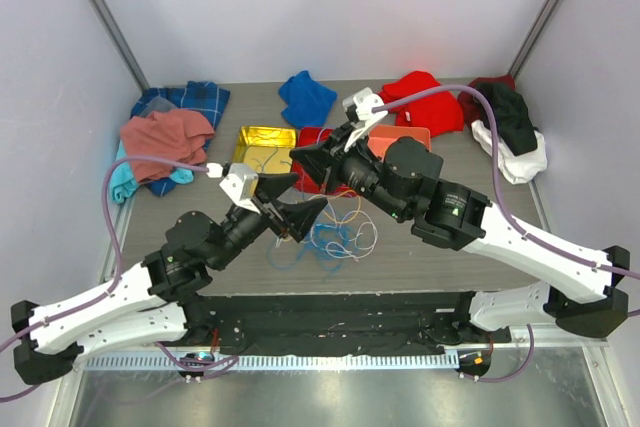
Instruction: Untangle the cables
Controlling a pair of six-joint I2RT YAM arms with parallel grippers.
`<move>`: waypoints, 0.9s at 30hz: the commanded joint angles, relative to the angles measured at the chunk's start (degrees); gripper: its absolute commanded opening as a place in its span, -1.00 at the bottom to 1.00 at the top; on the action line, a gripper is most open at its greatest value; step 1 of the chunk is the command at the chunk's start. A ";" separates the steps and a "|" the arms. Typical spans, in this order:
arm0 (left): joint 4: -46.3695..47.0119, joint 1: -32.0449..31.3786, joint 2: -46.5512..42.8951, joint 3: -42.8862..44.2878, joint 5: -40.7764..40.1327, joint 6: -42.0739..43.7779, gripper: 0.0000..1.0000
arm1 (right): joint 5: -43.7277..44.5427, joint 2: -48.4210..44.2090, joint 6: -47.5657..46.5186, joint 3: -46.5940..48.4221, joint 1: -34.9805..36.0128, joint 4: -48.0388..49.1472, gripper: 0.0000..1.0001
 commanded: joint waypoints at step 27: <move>-13.78 0.07 6.85 24.81 -24.31 4.59 -1.00 | 13.48 -26.68 3.58 -22.39 0.19 4.03 0.43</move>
